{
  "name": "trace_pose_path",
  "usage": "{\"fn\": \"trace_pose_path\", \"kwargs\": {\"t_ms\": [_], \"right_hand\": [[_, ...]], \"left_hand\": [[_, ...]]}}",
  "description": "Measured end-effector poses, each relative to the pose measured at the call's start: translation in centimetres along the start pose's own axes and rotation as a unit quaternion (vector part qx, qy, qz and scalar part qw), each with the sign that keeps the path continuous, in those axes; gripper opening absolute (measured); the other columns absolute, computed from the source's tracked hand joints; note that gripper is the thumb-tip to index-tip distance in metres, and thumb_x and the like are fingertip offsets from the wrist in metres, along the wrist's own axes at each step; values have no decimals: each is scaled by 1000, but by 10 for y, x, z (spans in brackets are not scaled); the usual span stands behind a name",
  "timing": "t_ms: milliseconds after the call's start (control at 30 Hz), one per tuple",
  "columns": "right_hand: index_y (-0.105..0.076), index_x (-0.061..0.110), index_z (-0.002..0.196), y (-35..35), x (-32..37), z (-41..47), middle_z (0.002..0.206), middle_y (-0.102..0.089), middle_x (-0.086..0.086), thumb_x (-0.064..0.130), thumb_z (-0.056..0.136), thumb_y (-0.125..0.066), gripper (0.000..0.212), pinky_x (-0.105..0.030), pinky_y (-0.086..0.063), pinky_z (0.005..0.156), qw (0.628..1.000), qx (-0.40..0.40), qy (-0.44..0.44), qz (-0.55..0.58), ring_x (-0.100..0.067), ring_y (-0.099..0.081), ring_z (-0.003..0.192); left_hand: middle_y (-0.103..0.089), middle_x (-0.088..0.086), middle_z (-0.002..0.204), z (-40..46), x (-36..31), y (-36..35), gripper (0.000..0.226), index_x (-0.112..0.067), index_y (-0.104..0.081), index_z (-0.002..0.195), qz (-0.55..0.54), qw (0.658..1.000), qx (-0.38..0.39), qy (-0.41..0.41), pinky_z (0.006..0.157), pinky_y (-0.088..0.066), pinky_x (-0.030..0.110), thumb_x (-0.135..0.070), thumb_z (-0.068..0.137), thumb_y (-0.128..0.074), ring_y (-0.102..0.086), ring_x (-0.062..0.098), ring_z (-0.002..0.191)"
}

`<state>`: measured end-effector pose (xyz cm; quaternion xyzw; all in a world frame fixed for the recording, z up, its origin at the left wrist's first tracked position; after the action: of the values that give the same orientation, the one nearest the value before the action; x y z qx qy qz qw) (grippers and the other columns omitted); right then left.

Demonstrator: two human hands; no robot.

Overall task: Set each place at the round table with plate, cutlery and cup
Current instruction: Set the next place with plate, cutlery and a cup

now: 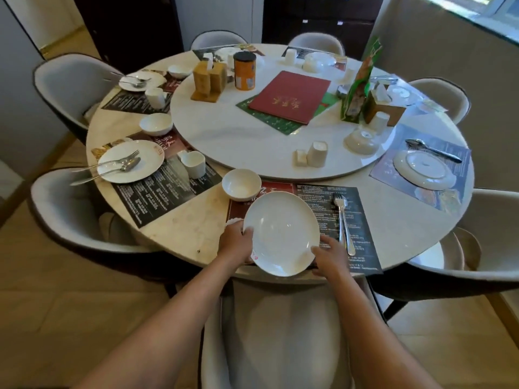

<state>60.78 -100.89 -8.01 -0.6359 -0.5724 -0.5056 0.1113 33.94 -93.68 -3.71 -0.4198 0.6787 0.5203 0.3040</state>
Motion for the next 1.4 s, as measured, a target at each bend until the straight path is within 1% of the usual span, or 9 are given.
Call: {"fn": "trace_pose_path", "kwargs": {"t_ms": [167,367,500,567,667,867,967,1100,1400], "right_hand": [[-50,25,143,2,34,9,118,-67,-8,26,94,-63,51,-47,-57,86,993,55,94,-42,-28,-66,101],[-48,29,144,4,63,19,116,-67,-4,29,101,-54,43,-47,-58,84,949,176,197,-172,-26,-65,102],[-58,19,133,11,54,11,108,-66,-2,17,101,-54,33,-50,-58,87,942,247,177,-143,-26,-66,99],[-60,19,128,14,47,11,106,-66,-3,15,100,-54,28,-53,-58,88,950,262,145,-84,-27,-66,99],[-64,20,118,14,37,7,109,-67,-6,14,100,-55,21,-54,-58,88,957,268,107,-26,-28,-65,101],[-56,17,123,7,20,0,112,-64,-12,9,98,-55,26,-57,-60,78,970,234,61,34,-33,-66,100],[-54,12,119,3,6,-9,111,-64,-13,4,98,-54,22,-56,-61,74,971,231,34,52,-32,-67,98],[-59,6,112,2,-3,-15,112,-63,-11,2,93,-58,19,-53,-62,69,965,260,-1,27,-30,-65,99],[-59,23,128,-28,79,42,98,-71,-2,13,94,-56,35,-49,-61,77,888,295,240,-259,-25,-70,86]], "left_hand": [[-63,2,123,-1,3,-7,28,-19,-64,125,-5,999,44,23,92,-52,36,-24,103,-47,-61,21,107],[-67,1,120,-24,-14,-10,31,-22,-62,131,27,996,62,62,88,-51,32,-31,105,-48,-64,19,106],[-67,5,126,-45,-13,-4,40,-19,-60,137,-17,994,-24,105,100,-51,42,-36,101,-55,-63,24,110],[-69,3,118,-57,-10,0,41,-20,-59,136,-95,985,-73,125,90,-53,35,-35,99,-60,-65,22,102],[-73,2,101,-80,5,1,33,-13,-66,128,-216,957,-127,149,74,-55,29,-24,97,-63,-69,19,89],[-66,9,116,-122,49,-46,28,-17,-58,124,-371,891,-155,213,82,-60,47,-6,98,-55,-64,30,107],[-60,9,125,-131,56,-60,38,-23,-51,135,-362,895,-157,210,64,-61,39,-9,100,-53,-61,29,110],[-65,4,112,-122,53,-47,37,-22,-51,139,-333,905,-151,218,64,-56,36,-14,103,-48,-63,24,98],[-70,-3,93,-69,34,-14,28,-15,-64,128,-163,959,-98,210,64,-51,23,-17,102,-53,-65,11,81]]}}
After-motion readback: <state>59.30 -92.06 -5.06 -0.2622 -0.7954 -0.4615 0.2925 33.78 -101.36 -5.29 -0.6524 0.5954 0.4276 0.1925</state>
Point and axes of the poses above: each hand's wrist, its own z-axis towards the middle knuckle, its own y-axis out of the back of the hand, x = y × z, the point moved 10 cm from there along z, towards the middle knuckle
